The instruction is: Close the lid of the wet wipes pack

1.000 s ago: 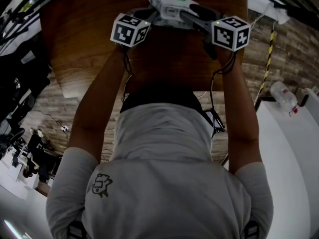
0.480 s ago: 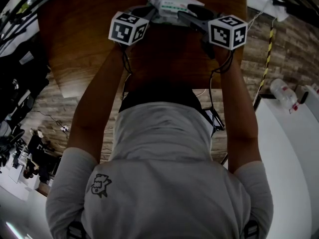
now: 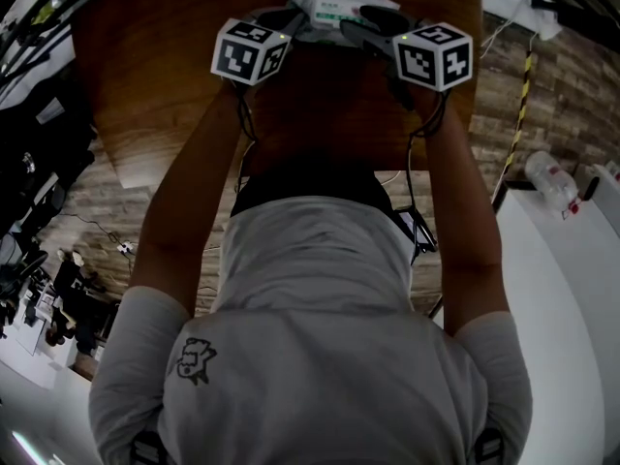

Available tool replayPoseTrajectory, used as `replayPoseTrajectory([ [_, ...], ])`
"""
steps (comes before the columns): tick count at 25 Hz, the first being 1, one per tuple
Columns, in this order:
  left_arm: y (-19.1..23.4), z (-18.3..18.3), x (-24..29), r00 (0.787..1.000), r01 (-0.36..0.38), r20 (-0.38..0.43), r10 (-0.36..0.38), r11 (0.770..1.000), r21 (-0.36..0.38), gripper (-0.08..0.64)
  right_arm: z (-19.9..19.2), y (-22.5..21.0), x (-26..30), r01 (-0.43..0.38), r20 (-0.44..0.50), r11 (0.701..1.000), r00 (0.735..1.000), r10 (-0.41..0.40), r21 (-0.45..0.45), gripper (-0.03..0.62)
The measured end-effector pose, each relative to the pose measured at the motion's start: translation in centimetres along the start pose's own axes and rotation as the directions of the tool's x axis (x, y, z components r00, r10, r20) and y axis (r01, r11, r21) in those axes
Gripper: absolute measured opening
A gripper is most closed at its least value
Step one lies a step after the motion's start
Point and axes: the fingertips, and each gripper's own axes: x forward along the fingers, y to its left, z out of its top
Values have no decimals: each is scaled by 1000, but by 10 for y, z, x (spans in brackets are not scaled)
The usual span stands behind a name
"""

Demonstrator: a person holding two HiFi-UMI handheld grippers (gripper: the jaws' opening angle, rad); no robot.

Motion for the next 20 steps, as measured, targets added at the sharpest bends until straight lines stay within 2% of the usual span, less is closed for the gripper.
replayPoseTrajectory([
  [13,-2,1,0,1000,3,5,-3,1000,6,14,-7,-12,11,74,7,997,997,-74,-29,202],
  [20,-2,2,-1,1000,-5,14,5,1000,8,14,-11,-16,15,137,-8,986,990,-139,-96,172],
])
